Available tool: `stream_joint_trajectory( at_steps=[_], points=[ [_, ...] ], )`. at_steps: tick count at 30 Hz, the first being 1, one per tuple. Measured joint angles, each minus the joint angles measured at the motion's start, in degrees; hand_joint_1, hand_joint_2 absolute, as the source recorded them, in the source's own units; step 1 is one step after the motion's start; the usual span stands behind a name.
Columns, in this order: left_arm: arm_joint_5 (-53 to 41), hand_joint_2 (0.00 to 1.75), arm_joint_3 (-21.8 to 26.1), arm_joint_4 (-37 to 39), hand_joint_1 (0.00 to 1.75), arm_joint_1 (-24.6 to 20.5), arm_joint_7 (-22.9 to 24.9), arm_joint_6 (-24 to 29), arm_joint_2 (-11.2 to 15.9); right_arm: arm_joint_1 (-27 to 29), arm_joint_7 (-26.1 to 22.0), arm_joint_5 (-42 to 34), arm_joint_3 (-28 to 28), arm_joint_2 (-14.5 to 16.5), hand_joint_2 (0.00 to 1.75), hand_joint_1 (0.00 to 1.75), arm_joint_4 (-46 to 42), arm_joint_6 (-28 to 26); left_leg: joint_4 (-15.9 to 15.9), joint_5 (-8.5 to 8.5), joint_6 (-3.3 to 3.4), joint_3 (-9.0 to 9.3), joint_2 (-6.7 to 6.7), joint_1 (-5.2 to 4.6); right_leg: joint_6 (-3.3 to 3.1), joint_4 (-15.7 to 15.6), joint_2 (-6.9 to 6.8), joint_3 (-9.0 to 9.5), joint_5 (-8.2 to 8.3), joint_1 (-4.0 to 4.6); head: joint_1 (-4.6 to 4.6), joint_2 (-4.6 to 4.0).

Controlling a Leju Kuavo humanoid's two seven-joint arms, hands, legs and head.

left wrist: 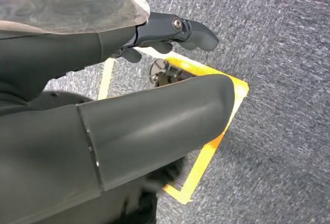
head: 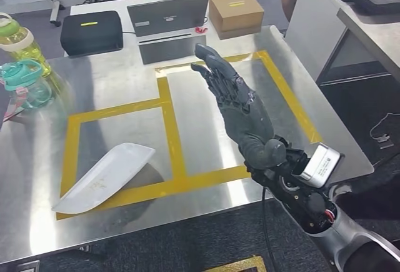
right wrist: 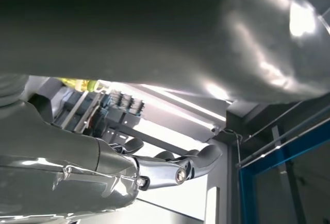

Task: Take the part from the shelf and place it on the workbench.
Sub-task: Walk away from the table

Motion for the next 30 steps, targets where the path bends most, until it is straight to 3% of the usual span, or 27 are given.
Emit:
stream_joint_trajectory(
  at_steps=[2,5,6,8,10,11,12,14,16,18,19,21,23,25,27,28,29,30],
  points=[
    [0.0,0.0,0.0,0.0,0.0,-0.17,-0.01,-0.01,0.0,-0.07,0.01,0.0,-0.04,0.0,0.0,0.0,-0.03,0.01,-5.6,1.53,0.49,3.02,-0.16,-0.06,0.64,0.21,0.01,-0.25,0.22,0.14,0.09,0.0],
    [0.0,0.0,0.0,0.0,0.0,-0.15,-0.02,-0.02,-0.02,-0.1,-0.01,0.0,-0.06,0.0,0.0,0.0,-0.07,0.02,-6.22,2.02,1.81,2.86,-0.21,-0.29,1.73,0.34,0.06,-0.62,0.53,0.05,0.42,0.0],
    [0.0,0.0,0.0,0.0,0.0,-0.13,-0.02,-0.02,-0.01,-0.09,0.0,0.0,-0.08,-0.01,0.0,0.0,-0.07,0.01,-6.32,2.32,2.31,2.69,-0.1,-0.29,2.02,1.03,0.07,-1.08,-0.2,-0.03,0.51,0.0],
    [0.01,0.0,0.0,0.0,0.0,-0.15,-0.02,-0.01,0.02,-0.04,-0.01,-0.01,-0.1,-0.02,0.0,0.0,-0.06,0.01,-6.54,2.9,3.18,2.26,0.15,-0.28,2.4,5.87,0.07,-3.0,-4.05,-0.16,0.95,0.0],
    [0.02,0.0,0.0,0.0,0.0,-0.13,-0.02,0.0,0.02,0.02,-0.01,-0.02,-0.11,-0.04,0.0,0.0,-0.05,0.02,-6.51,3.3,3.62,1.71,0.25,-0.51,2.6,14.07,0.06,-5.65,-8.81,-0.11,1.54,0.0],
    [0.02,0.0,0.0,0.0,0.0,-0.08,-0.02,0.0,0.01,0.08,0.0,-0.02,-0.11,-0.06,0.0,0.0,-0.04,0.02,-6.49,3.5,3.71,1.43,0.28,-0.65,2.6,17.12,0.06,-6.37,-10.06,-0.06,1.71,0.0],
    [0.03,0.0,0.0,0.0,0.0,-0.03,-0.02,0.0,-0.01,0.12,0.0,-0.02,-0.11,-0.09,0.0,0.0,-0.04,0.02,-6.45,3.67,3.73,1.19,0.29,-0.79,2.52,18.14,0.06,-6.15,-10.19,0.0,1.86,0.0],
    [0.04,0.0,0.0,0.0,0.0,0.05,-0.02,0.0,-0.01,0.17,0.0,-0.02,-0.1,-0.12,0.0,0.0,-0.03,0.03,-6.39,3.92,3.69,0.92,0.27,-1.01,2.17,14.98,0.05,-3.42,-8.23,0.09,2.09,0.0],
    [0.06,0.0,0.0,0.0,0.0,0.05,-0.01,0.0,-0.03,0.11,0.0,-0.03,-0.1,-0.11,0.0,0.0,-0.04,0.07,-6.32,4.04,3.59,0.87,0.25,-1.14,1.62,7.69,0.06,0.95,-5.59,0.24,2.26,0.0],
    [0.1,0.0,0.0,0.0,0.0,0.02,-0.02,0.0,-0.09,0.02,-0.01,-0.04,-0.11,-0.11,0.0,0.0,-0.05,0.09,-6.23,4.32,3.2,0.66,0.25,-1.26,1.05,1.47,0.09,4.65,-4.43,0.59,2.24,0.0],
    [0.12,0.0,0.0,0.0,0.0,0.0,-0.02,0.0,-0.11,-0.02,-0.02,-0.04,-0.11,-0.11,0.0,0.0,-0.07,0.09,-6.21,4.55,2.91,0.52,0.26,-1.26,0.84,-0.18,0.11,5.54,-4.35,0.79,2.2,0.0],
    [0.15,0.0,0.0,0.01,0.0,-0.02,-0.02,0.0,-0.11,-0.02,-0.02,-0.03,-0.1,-0.11,0.0,0.0,-0.08,0.11,-6.24,5.12,2.22,0.32,0.26,-1.32,0.5,-0.91,0.1,5.66,-3.97,0.87,2.04,0.0],
    [0.17,0.0,0.0,0.01,0.0,-0.02,-0.01,0.02,-0.1,-0.1,-0.02,-0.06,-0.11,-0.12,0.0,0.0,-0.07,0.18,-5.09,4.04,1.54,-0.41,0.16,-1.35,-0.11,-1.54,-0.09,5.3,-3.15,0.51,1.8,0.0],
    [0.2,0.0,0.0,0.0,0.0,-0.05,-0.02,0.09,-0.09,-0.22,-0.07,-0.13,-0.09,-0.11,0.0,0.0,-0.05,0.37,0.39,-0.05,0.92,-3.02,0.07,-1.12,-0.62,-1.93,-0.26,4.51,-2.24,0.23,1.06,0.0],
    [0.34,0.0,0.0,0.0,0.0,0.0,-0.02,0.21,-0.08,-0.23,-0.16,-0.2,-0.04,-0.11,0.0,0.0,-0.01,0.6,8.47,-4.19,0.43,-6.37,0.08,-0.83,-0.8,-1.85,-0.28,3.38,-1.57,0.22,0.42,0.0],
    [0.43,0.0,0.0,0.01,0.0,0.08,-0.02,0.28,-0.08,-0.22,-0.22,-0.22,-0.01,-0.11,0.0,0.0,0.02,0.69,10.72,-4.73,0.25,-7.08,0.08,-0.71,-0.75,-1.79,-0.29,2.92,-1.29,0.2,0.32,0.0],
    [0.52,0.0,0.0,0.01,0.0,0.15,-0.02,0.34,-0.07,-0.22,-0.28,-0.27,0.01,-0.12,0.0,0.0,0.04,0.8,11.03,-4.25,0.11,-6.74,0.09,-0.59,-0.66,-1.69,-0.29,2.49,-1.04,0.15,0.25,0.0],
    [0.57,0.0,0.0,0.01,0.0,0.2,-0.03,0.38,-0.04,-0.23,-0.33,-0.33,0.03,-0.12,0.0,0.0,0.06,0.9,8.76,-2.74,0.0,-5.11,0.1,-0.45,-0.51,-1.55,-0.29,2.16,-0.87,0.07,0.2,0.0]
  ],
)
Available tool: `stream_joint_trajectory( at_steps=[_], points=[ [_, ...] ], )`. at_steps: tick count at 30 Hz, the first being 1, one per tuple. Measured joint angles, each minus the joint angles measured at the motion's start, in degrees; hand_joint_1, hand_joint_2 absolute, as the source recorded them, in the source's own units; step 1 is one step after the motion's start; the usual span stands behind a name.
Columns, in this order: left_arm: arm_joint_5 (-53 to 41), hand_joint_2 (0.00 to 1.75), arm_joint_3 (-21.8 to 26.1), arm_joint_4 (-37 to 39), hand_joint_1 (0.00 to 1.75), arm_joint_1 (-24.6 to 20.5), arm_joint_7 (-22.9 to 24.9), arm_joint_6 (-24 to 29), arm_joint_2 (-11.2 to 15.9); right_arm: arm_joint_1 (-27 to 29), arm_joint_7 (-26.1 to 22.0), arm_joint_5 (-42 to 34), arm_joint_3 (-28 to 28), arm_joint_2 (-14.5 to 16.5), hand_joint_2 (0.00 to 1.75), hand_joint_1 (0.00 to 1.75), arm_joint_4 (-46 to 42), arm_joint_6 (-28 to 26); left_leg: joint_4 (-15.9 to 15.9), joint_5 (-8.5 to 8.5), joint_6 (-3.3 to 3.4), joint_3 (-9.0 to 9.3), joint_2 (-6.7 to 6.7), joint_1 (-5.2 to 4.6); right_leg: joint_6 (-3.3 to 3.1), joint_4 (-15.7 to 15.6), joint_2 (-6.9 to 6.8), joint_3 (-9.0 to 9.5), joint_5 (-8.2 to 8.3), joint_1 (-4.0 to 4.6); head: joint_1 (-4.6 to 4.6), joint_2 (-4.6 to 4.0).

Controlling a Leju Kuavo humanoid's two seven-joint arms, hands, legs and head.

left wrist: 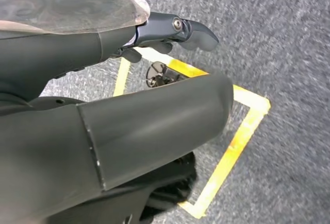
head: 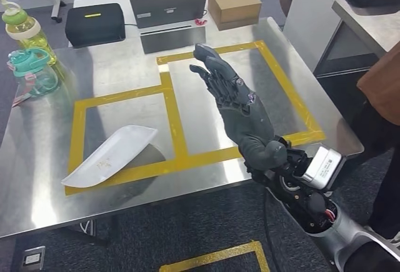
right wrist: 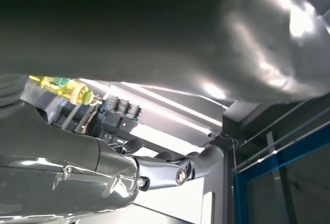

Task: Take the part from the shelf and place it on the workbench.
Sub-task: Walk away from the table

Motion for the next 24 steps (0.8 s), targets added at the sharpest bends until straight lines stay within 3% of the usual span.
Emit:
stream_joint_trajectory(
  at_steps=[2,4,7,8,10,12,13,14,15,17,19,22,24],
  points=[
    [0.02,0.0,0.0,-0.01,0.0,-0.04,-0.03,0.03,0.05,-0.09,-0.05,-0.17,-0.01,0.0,0.0,0.0,0.02,0.11,-8.84,3.25,-0.09,5.44,0.01,0.24,0.36,0.52,0.01,-0.57,0.12,-0.03,-0.13,0.0],
    [0.03,0.0,0.0,-0.01,0.0,-0.11,-0.07,0.03,0.07,-0.2,-0.08,-0.32,-0.03,0.01,0.0,0.0,0.04,0.15,-14.45,4.47,0.39,8.52,-0.21,0.18,0.91,1.05,0.03,-1.05,0.24,0.14,-0.09,0.0],
    [0.09,0.0,0.0,-0.01,0.0,-0.04,-0.08,0.03,0.05,-0.3,-0.14,-0.43,-0.05,0.0,0.0,0.0,0.06,0.19,-15.22,4.59,1.66,8.4,-0.4,0.09,1.87,1.44,0.12,-1.49,0.44,0.15,0.26,0.0],
    [0.11,0.0,0.0,-0.01,0.0,-0.03,-0.08,0.03,0.05,-0.32,-0.14,-0.45,-0.07,0.0,0.0,0.0,0.07,0.19,-15.28,4.81,2.08,8.28,-0.36,0.14,2.14,2.22,0.14,-1.95,-0.25,0.07,0.4,0.0],
    [0.13,0.0,0.0,-0.01,0.0,-0.03,-0.09,0.04,0.08,-0.37,-0.16,-0.48,-0.1,-0.01,0.0,0.0,0.09,0.19,-15.48,5.3,2.91,7.87,-0.21,0.21,2.52,7.48,0.18,-4.18,-3.88,-0.06,0.95,0.0],
    [0.13,0.0,0.0,-0.01,0.0,0.01,-0.1,0.06,0.13,-0.28,-0.17,-0.48,-0.07,-0.01,0.0,0.0,0.15,0.19,-15.45,5.69,3.43,7.28,-0.15,-0.02,2.74,15.86,0.17,-7.26,-8.24,-0.04,1.49,0.0],
    [0.13,0.0,0.0,-0.01,0.0,0.07,-0.1,0.05,0.13,-0.19,-0.17,-0.48,-0.06,-0.01,0.0,0.0,0.21,0.19,-15.44,5.87,3.57,7.04,-0.14,-0.16,2.74,18.7,0.17,-8.11,-9.26,-0.03,1.65,0.0],
    [0.13,0.0,0.0,-0.01,0.0,0.14,-0.1,0.05,0.13,-0.12,-0.17,-0.48,-0.05,-0.01,0.0,0.0,0.28,0.19,-15.42,6.02,3.63,6.87,-0.15,-0.3,2.62,19.27,0.17,-7.87,-9.11,0.0,1.77,0.0],
    [0.13,0.0,0.0,-0.01,0.0,0.19,-0.1,0.05,0.12,-0.08,-0.17,-0.48,-0.07,-0.01,0.0,0.0,0.36,0.19,-15.41,6.15,3.63,6.79,-0.18,-0.44,2.36,17.37,0.18,-6.46,-7.89,0.08,1.92,0.0],
    [0.13,0.0,0.0,-0.01,0.0,0.24,-0.11,0.05,0.06,-0.16,-0.17,-0.48,-0.07,-0.01,0.0,0.0,0.44,0.19,-15.4,6.33,3.49,6.76,-0.22,-0.65,1.35,8.94,0.2,-1.63,-4.24,0.48,2.25,0.0],
    [0.13,0.0,0.0,0.0,0.0,0.19,-0.14,0.05,-0.03,-0.3,-0.19,-0.48,-0.05,-0.01,0.0,0.0,0.45,0.2,-15.21,6.59,3.1,6.42,-0.19,-0.82,0.52,2.65,0.19,1.59,-2.41,0.96,2.22,0.0],
    [0.14,0.0,0.0,-0.01,0.0,0.16,-0.17,0.05,-0.08,-0.38,-0.2,-0.48,-0.04,-0.01,0.0,0.0,0.46,0.22,-14.95,7.08,2.18,5.59,-0.02,-0.87,0.24,0.93,0.09,2.09,-2.14,0.93,2.19,0.0],
    [0.18,0.0,0.0,-0.01,0.0,0.2,-0.17,0.05,-0.07,-0.39,-0.25,-0.48,-0.08,-0.01,0.0,0.0,0.46,0.19,-13.13,5.62,1.57,4.65,0.01,-0.91,-0.02,0.22,-0.05,1.96,-1.47,0.5,1.85,0.0]
  ],
)
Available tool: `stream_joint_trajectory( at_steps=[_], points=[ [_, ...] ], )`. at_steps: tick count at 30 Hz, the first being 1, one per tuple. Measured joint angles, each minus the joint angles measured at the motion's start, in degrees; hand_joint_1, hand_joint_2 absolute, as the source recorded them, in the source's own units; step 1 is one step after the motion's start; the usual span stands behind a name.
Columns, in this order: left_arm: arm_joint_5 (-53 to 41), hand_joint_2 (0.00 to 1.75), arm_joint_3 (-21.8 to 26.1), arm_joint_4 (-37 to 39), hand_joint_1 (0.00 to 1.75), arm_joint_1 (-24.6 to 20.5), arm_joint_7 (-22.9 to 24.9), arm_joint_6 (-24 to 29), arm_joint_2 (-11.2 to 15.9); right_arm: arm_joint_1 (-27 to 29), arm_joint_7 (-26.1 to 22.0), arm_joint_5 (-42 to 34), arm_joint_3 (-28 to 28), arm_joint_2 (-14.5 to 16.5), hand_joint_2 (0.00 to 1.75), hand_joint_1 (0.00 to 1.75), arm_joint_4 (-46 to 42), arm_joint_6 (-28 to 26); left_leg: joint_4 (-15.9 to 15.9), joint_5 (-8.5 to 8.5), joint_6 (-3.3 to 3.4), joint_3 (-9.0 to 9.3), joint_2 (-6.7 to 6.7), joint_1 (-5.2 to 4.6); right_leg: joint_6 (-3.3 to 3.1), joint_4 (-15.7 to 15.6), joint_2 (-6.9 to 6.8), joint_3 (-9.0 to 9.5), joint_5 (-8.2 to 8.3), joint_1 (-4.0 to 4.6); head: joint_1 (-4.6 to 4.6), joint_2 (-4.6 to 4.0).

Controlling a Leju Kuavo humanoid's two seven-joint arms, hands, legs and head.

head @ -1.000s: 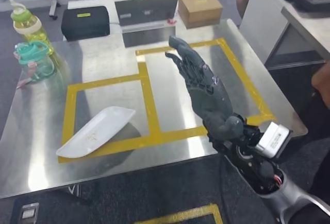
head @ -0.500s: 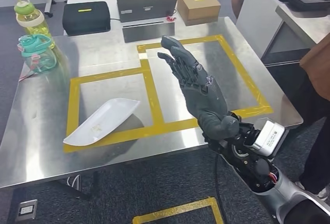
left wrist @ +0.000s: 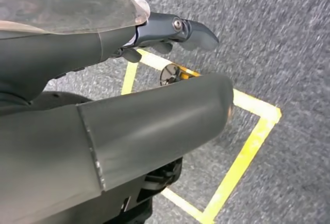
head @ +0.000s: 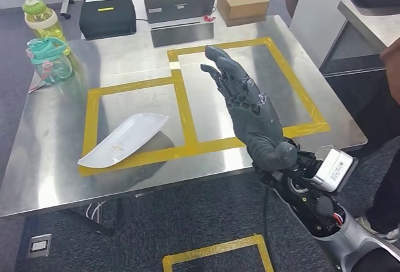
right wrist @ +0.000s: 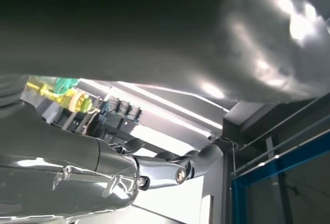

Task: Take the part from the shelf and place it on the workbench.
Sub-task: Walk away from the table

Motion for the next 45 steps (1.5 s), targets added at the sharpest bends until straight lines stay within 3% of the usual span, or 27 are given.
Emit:
stream_joint_trajectory(
  at_steps=[3,4,5,6,8,10,14,16,18,19,20,21,22,24,26,28,30,32,34,35,36,37,39,41,45],
  points=[
    [0.07,0.0,0.0,0.0,0.0,0.01,0.0,0.0,0.03,0.16,-0.25,-0.05,-0.03,0.0,0.0,0.0,-0.01,-0.27,10.45,-5.92,-0.82,-4.64,-0.07,0.38,-0.42,-0.27,-0.16,-0.77,0.77,-0.08,-1.12,0.0],
    [0.11,0.0,0.0,0.0,0.0,0.08,0.0,0.0,0.04,0.31,-0.31,-0.1,-0.07,0.0,0.0,0.0,-0.01,-0.41,13.59,-7.08,-1.05,-5.98,-0.07,0.55,-0.42,-0.19,-0.18,-1.1,0.93,-0.06,-1.36,0.0],
    [0.15,0.0,0.0,0.0,0.0,0.17,0.0,0.0,0.06,0.44,-0.34,-0.16,-0.12,0.0,0.0,0.0,-0.01,-0.53,14.78,-7.15,-1.22,-6.37,-0.06,0.71,-0.39,-0.05,-0.19,-1.39,1.05,-0.06,-1.51,0.0],
    [0.19,0.0,0.0,0.0,0.0,0.23,0.0,0.0,0.08,0.55,-0.39,-0.25,-0.2,0.0,0.0,0.0,-0.02,-0.65,13.63,-6.13,-1.35,-5.57,-0.04,0.86,-0.33,0.15,-0.18,-1.67,1.14,-0.09,-1.62,0.0],
    [0.21,0.0,0.0,0.0,0.0,0.23,0.0,0.0,0.16,0.67,-0.42,-0.42,-0.47,0.0,0.0,0.0,-0.1,-0.86,6.05,-2.66,-1.38,-1.38,-0.01,1.14,-0.09,0.74,-0.16,-2.15,1.12,-0.15,-1.81,0.0],
    [0.19,0.0,0.0,0.0,0.0,0.15,-0.03,-0.01,0.21,0.71,-0.39,-0.62,-0.89,-0.02,0.0,0.0,-0.34,-1.03,-0.12,-0.59,-0.84,1.76,-0.08,1.06,0.42,1.31,-0.1,-2.67,1.08,-0.01,-1.83,0.0],
    [0.08,0.0,0.0,0.0,0.0,0.23,-0.09,-0.04,0.2,1.04,-0.33,-0.97,-1.59,-0.09,0.0,0.0,-0.64,-1.09,-1.48,0.05,0.78,2.03,-0.15,0.86,1.62,1.73,0.01,-3.23,1.03,0.0,-1.33,0.0],
    [0.04,0.0,0.0,0.0,0.0,0.14,-0.08,-0.07,0.22,1.23,-0.32,-0.98,-2.0,-0.21,0.0,0.0,-0.79,-1.1,-1.82,0.49,1.56,1.93,-0.01,1.03,2.18,5.27,0.08,-4.73,-1.63,-0.14,-1.03,0.0],
    [0.02,0.0,0.0,0.0,0.0,0.11,-0.01,-0.1,0.23,1.61,-0.29,-0.98,-2.42,-0.32,0.0,0.0,-0.96,-1.16,-1.85,0.75,1.96,1.65,0.05,1.01,2.6,13.21,0.1,-7.82,-6.06,-0.19,-0.4,0.0],
    [0.02,0.0,0.0,0.0,0.0,0.14,0.04,-0.12,0.22,1.87,-0.28,-0.95,-2.57,-0.38,0.0,0.0,-0.99,-1.2,-1.83,0.83,2.03,1.5,0.05,0.96,2.72,16.9,0.1,-9.2,-7.58,-0.2,-0.15,0.0],
    [0.02,0.0,0.0,0.0,0.0,0.17,0.08,-0.12,0.2,2.15,-0.23,-0.88,-2.7,-0.43,0.0,0.0,-1.0,-1.23,-1.8,0.9,2.05,1.39,0.06,0.91,2.77,18.9,0.1,-9.81,-8.08,-0.2,0.0,0.0],
    [0.03,0.0,0.0,0.0,0.0,0.19,0.11,-0.13,0.19,2.37,-0.17,-0.78,-2.81,-0.47,0.0,0.0,-1.02,-1.25,-1.78,0.96,2.03,1.33,0.05,0.88,2.71,18.51,0.1,-9.29,-7.41,-0.19,0.13,0.0],
    [0.06,0.0,0.0,0.0,0.0,0.19,0.11,-0.13,0.16,2.5,-0.13,-0.63,-2.92,-0.51,0.0,0.0,-1.06,-1.26,-1.75,1.0,1.98,1.34,0.03,0.86,2.57,15.74,0.1,-7.65,-5.74,-0.19,0.27,0.0],
    [0.19,0.0,0.0,0.0,0.0,0.15,0.11,-0.14,0.13,2.58,-0.08,-0.38,-3.16,-0.56,0.0,0.0,-1.24,-1.26,-1.68,1.1,1.77,1.35,-0.01,0.76,2.11,7.22,0.17,-3.13,-2.0,-0.07,0.5,0.0],
    [0.33,0.0,0.0,0.0,0.0,0.13,0.11,-0.15,0.1,2.6,-0.07,-0.25,-3.38,-0.57,0.0,0.0,-1.42,-1.25,-1.52,1.37,1.29,0.99,-0.04,0.57,1.71,2.02,0.26,-0.73,-0.68,0.16,0.61,0.0],
    [0.43,0.0,0.0,0.0,0.0,0.21,0.11,-0.16,0.09,2.7,-0.05,-0.22,-3.47,-0.57,0.0,0.0,-1.48,-1.24,-1.52,1.83,0.58,0.54,0.0,0.43,1.28,1.16,0.31,-0.59,-0.65,0.23,0.47,0.0],
    [0.54,0.0,0.0,0.0,0.0,0.28,0.1,-0.15,0.1,2.73,-0.05,-0.21,-3.49,-0.57,0.0,0.0,-1.49,-1.21,-0.61,1.08,-0.06,-0.01,0.0,0.43,0.71,0.77,0.19,-0.66,-0.1,-0.08,0.06,0.0],
    [0.62,0.0,0.0,0.0,0.0,0.28,0.09,-0.15,0.09,2.68,-0.03,-0.21,-3.5,-0.57,0.0,0.0,-1.5,-1.17,4.54,-2.4,-0.49,-2.29,-0.04,0.55,0.12,0.43,-0.02,-0.95,0.46,-0.29,-0.67,0.0],
    [0.64,0.0,0.0,0.0,0.0,0.34,0.08,-0.15,0.04,2.69,0.0,-0.2,-3.48,-0.57,0.0,0.0,-1.49,-1.13,12.71,-6.37,-0.81,-5.97,-0.04,0.67,-0.25,0.48,-0.13,-1.58,0.8,-0.19,-1.33,0.0],
    [0.65,0.0,-0.01,0.0,0.0,0.41,0.07,-0.15,0.03,2.71,0.01,-0.19,-3.46,-0.57,0.0,0.0,-1.48,-1.1,15.34,-7.16,-0.9,-7.09,-0.03,0.72,-0.31,0.55,-0.16,-1.85,0.93,-0.14,-1.49,0.0],
    [0.67,0.0,-0.01,0.0,0.0,0.47,0.07,-0.15,0.03,2.72,0.02,-0.18,-3.46,-0.57,0.0,0.0,-1.47,-1.09,15.79,-6.82,-0.92,-7.11,-0.03,0.74,-0.3,0.64,-0.17,-2.06,1.03,-0.11,-1.59,0.0],
    [0.69,0.0,-0.01,0.0,0.0,0.51,0.05,-0.15,0.03,2.74,0.03,-0.17,-3.46,-0.57,0.0,0.0,-1.47,-1.07,13.77,-5.43,-0.86,-5.88,-0.02,0.75,-0.25,0.73,-0.16,-2.2,1.09,-0.1,-1.69,0.0],
    [0.75,0.0,0.0,0.0,0.0,0.48,0.02,-0.15,0.05,2.72,0.04,-0.17,-3.46,-0.57,0.0,0.0,-1.47,-1.08,5.22,-1.81,-0.51,-1.13,-0.01,0.74,-0.09,0.91,-0.15,-2.33,1.16,-0.06,-1.86,0.0],
    [0.79,0.0,0.0,0.0,0.0,0.37,-0.03,-0.16,0.08,2.67,0.05,-0.17,-3.47,-0.57,0.0,0.0,-1.49,-1.07,-0.78,0.01,-0.04,1.9,-0.01,0.56,0.33,1.12,-0.13,-2.57,1.24,0.14,-1.91,0.0],
    [0.79,0.0,0.0,0.0,0.0,0.47,-0.07,-0.17,0.04,2.65,0.07,-0.18,-3.52,-0.58,0.0,0.0,-1.5,-1.04,-2.02,0.66,1.08,2.05,0.06,0.52,1.52,1.62,-0.05,-3.14,1.01,0.12,-1.63,0.0]
  ],
)
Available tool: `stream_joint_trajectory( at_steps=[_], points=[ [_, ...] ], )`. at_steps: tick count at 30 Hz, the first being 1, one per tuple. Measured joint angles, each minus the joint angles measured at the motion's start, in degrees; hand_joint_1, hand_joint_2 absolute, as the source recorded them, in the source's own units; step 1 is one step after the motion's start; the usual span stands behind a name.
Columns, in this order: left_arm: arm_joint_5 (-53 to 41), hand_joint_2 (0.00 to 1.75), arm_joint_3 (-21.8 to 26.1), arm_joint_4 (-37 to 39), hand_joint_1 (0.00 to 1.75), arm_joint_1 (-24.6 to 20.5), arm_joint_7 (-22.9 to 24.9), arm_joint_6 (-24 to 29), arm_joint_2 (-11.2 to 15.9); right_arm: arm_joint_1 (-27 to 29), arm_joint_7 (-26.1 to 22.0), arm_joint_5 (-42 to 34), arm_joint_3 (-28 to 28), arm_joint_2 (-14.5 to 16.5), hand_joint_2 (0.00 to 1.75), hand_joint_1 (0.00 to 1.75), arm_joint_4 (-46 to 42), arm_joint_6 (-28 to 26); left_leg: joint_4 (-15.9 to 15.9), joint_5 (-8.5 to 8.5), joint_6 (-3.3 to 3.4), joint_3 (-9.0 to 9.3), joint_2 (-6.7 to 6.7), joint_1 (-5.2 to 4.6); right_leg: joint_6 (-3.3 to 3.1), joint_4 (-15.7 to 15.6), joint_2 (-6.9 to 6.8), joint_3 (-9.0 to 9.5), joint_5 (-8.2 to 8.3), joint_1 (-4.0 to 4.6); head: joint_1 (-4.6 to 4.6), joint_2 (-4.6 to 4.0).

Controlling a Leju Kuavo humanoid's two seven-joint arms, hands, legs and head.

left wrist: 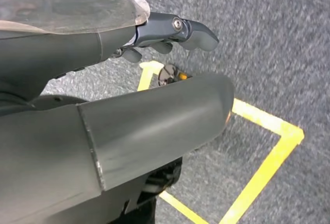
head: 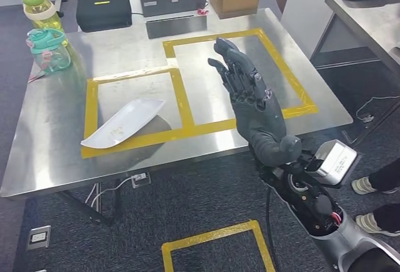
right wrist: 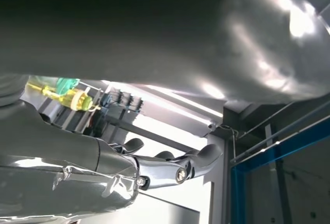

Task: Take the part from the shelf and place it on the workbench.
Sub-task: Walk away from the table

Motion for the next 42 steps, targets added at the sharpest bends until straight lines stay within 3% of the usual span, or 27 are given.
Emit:
stream_joint_trajectory(
  at_steps=[2,4,5,6,7,9,11,12,15,17,19,20,21,22,23,25,27,31,33,35,36,37,38,40,42],
  points=[
    [0.0,0.0,0.0,0.01,0.0,0.0,0.0,0.02,-0.01,-0.01,0.01,-0.03,-0.07,-0.02,0.0,0.0,-0.03,0.0,-0.32,0.42,0.71,-0.1,0.14,0.24,0.65,4.07,0.11,-1.71,-2.93,-0.14,0.4,0.0],
    [0.0,0.0,0.0,0.01,0.0,-0.01,0.0,0.02,0.01,0.08,0.08,-0.08,-0.17,-0.05,0.0,0.0,-0.06,-0.01,-0.33,0.65,1.04,-0.4,0.18,0.23,1.14,12.23,0.15,-4.86,-7.28,-0.25,0.97,0.0],
    [0.01,0.0,0.0,0.0,0.0,0.03,0.0,-0.01,-0.01,0.17,0.13,-0.11,-0.22,-0.08,0.0,0.0,-0.06,-0.02,-0.32,0.74,1.09,-0.55,0.19,0.22,1.29,15.68,0.15,-6.11,-8.63,-0.27,1.17,0.0],
    [0.01,0.0,0.0,0.0,0.0,0.08,0.0,-0.05,-0.02,0.23,0.2,-0.12,-0.27,-0.09,0.0,0.0,-0.06,-0.02,-0.31,0.83,1.09,-0.66,0.18,0.21,1.36,17.15,0.15,-6.45,-8.87,-0.29,1.34,0.0],
    [0.02,0.0,0.0,0.01,0.0,0.12,0.0,-0.09,-0.02,0.26,0.26,-0.13,-0.3,-0.09,0.0,0.0,-0.07,-0.02,-0.29,0.9,1.05,-0.7,0.17,0.21,1.35,16.17,0.14,-5.62,-7.96,-0.3,1.5,0.0],
    [0.02,0.0,0.0,0.01,0.0,0.14,0.0,-0.14,-0.05,0.22,0.43,-0.13,-0.39,-0.1,0.0,0.0,-0.09,-0.02,-0.25,1.02,0.89,-0.66,0.12,0.21,1.04,8.4,0.17,-1.31,-4.13,-0.3,1.84,0.0],
    [0.02,0.0,0.0,0.0,0.0,0.09,-0.01,-0.21,-0.08,0.14,0.64,-0.06,-0.47,-0.1,0.0,0.0,-0.14,-0.03,-0.08,1.22,0.48,-0.93,0.07,-0.01,0.57,1.09,0.25,2.24,-1.87,-0.1,2.03,0.0],
    [0.02,0.0,0.0,0.0,0.0,0.08,-0.02,-0.25,-0.08,0.11,0.77,0.01,-0.51,-0.1,0.0,0.0,-0.19,-0.05,0.01,1.4,0.18,-1.21,0.07,-0.11,0.33,-0.5,0.3,2.91,-1.66,0.02,2.01,0.0],
    [0.02,0.0,0.0,0.0,0.0,0.14,-0.02,-0.31,-0.07,0.08,1.11,0.17,-0.66,-0.1,0.0,0.0,-0.28,-0.1,0.3,1.63,-0.91,-1.96,0.11,-0.21,-0.52,-1.16,0.31,2.87,-1.23,-0.12,1.51,0.0],
    [0.02,0.0,0.0,0.0,0.0,0.13,-0.02,-0.32,-0.05,0.01,1.2,0.2,-0.79,-0.11,0.0,0.0,-0.3,-0.12,3.65,-0.88,-1.46,-3.5,0.07,-0.18,-1.17,-1.51,0.17,2.61,-0.59,-0.45,0.91,0.0],
    [0.02,0.0,0.0,0.0,0.0,0.16,-0.02,-0.36,-0.08,-0.01,1.26,0.2,-0.83,-0.12,0.0,0.0,-0.29,-0.13,11.46,-5.32,-1.77,-6.95,0.05,-0.04,-1.59,-1.54,0.0,2.08,-0.19,-0.4,0.31,0.0],
    [0.02,0.0,0.0,0.0,0.0,0.2,-0.02,-0.37,-0.08,0.01,1.31,0.22,-0.81,-0.12,0.0,0.0,-0.28,-0.13,15.28,-6.91,-1.86,-8.62,0.05,0.03,-1.71,-1.49,-0.04,1.78,-0.04,-0.35,0.1,0.0],
    [0.02,0.0,0.0,0.0,0.0,0.27,-0.02,-0.37,-0.08,0.03,1.38,0.25,-0.81,-0.12,0.0,0.0,-0.28,-0.13,17.44,-7.44,-1.92,-9.48,0.05,0.08,-1.75,-1.42,-0.05,1.52,0.08,-0.31,0.01,0.0],
    [0.04,0.0,0.0,0.0,0.0,0.33,-0.02,-0.37,-0.08,0.04,1.43,0.3,-0.81,-0.12,0.0,0.0,-0.28,-0.13,17.3,-6.87,-1.91,-9.16,0.05,0.12,-1.73,-1.32,-0.04,1.3,0.17,-0.3,-0.06,0.0],
    [0.08,0.0,0.0,0.01,0.0,0.36,-0.02,-0.37,-0.06,0.06,1.47,0.37,-0.81,-0.12,0.0,0.0,-0.28,-0.13,14.86,-5.39,-1.84,-7.67,0.06,0.16,-1.7,-1.19,-0.02,1.15,0.23,-0.29,-0.12,0.0],
    [0.17,0.0,0.0,0.0,0.0,0.3,-0.02,-0.37,-0.01,0.04,1.51,0.46,-0.82,-0.12,0.0,0.0,-0.28,-0.13,6.44,-2.08,-1.48,-2.87,0.07,0.17,-1.5,-0.84,0.0,0.93,0.22,-0.22,-0.26,0.0],
    [0.25,0.0,0.0,0.0,0.0,0.17,-0.02,-0.38,0.04,-0.01,1.51,0.56,-0.86,-0.12,0.0,0.0,-0.27,-0.14,1.11,-0.59,-1.0,-0.15,0.08,0.09,-1.02,-0.49,0.0,0.65,0.2,0.01,-0.18,0.0],
    [0.48,0.0,0.0,0.01,0.0,0.28,-0.04,-0.39,0.03,-0.08,1.54,0.49,-0.92,-0.12,0.0,0.0,-0.14,-0.14,0.14,0.06,0.07,-0.12,0.17,0.06,0.26,0.42,0.04,-0.03,-0.43,-0.06,0.2,0.0],
    [0.52,0.0,0.0,0.01,0.0,0.32,-0.07,-0.39,0.03,-0.1,1.56,0.24,-1.01,-0.17,0.0,0.0,-0.05,-0.17,-0.1,0.45,0.69,-0.28,0.28,0.26,0.83,5.57,0.12,-2.13,-3.93,-0.19,0.64,0.0],
    [0.51,0.0,0.0,0.01,0.0,0.35,-0.09,-0.39,0.05,-0.06,1.58,0.09,-1.17,-0.23,0.0,0.0,0.09,-0.19,-0.08,0.66,1.01,-0.64,0.28,0.22,1.28,13.97,0.14,-5.34,-8.2,-0.2,1.21,0.0],
    [0.5,0.0,0.0,0.01,0.0,0.39,-0.09,-0.39,0.04,-0.01,1.6,0.04,-1.23,-0.24,0.0,0.0,0.19,-0.2,-0.06,0.74,1.05,-0.79,0.27,0.2,1.39,16.76,0.14,-6.31,-9.15,-0.2,1.38,0.0],
    [0.48,0.0,0.0,0.01,0.0,0.43,-0.09,-0.4,0.04,0.02,1.61,0.02,-1.28,-0.25,0.0,0.0,0.28,-0.2,-0.04,0.82,1.05,-0.88,0.26,0.19,1.42,17.31,0.14,-6.25,-8.94,-0.2,1.52,0.0],
    [0.44,0.0,0.0,0.0,0.0,0.45,-0.09,-0.41,0.03,0.02,1.64,0.01,-1.3,-0.25,0.0,0.0,0.35,-0.21,-0.02,0.89,1.0,-0.9,0.24,0.18,1.34,15.33,0.14,-4.98,-7.59,-0.19,1.67,0.0],
    [0.33,0.0,0.0,0.0,0.0,0.42,-0.09,-0.44,-0.01,-0.03,1.67,0.01,-1.37,-0.25,0.0,0.0,0.42,-0.27,0.01,1.0,0.82,-0.85,0.2,0.16,0.85,6.79,0.18,-0.38,-3.69,-0.13,2.0,0.0],
    [0.24,0.0,0.0,0.0,0.0,0.31,-0.09,-0.46,-0.04,-0.11,1.69,0.01,-1.45,-0.25,0.0,0.0,0.43,-0.39,0.17,1.21,0.37,-1.13,0.16,-0.02,0.23,0.34,0.21,2.73,-1.83,0.15,2.15,0.0]
  ],
)
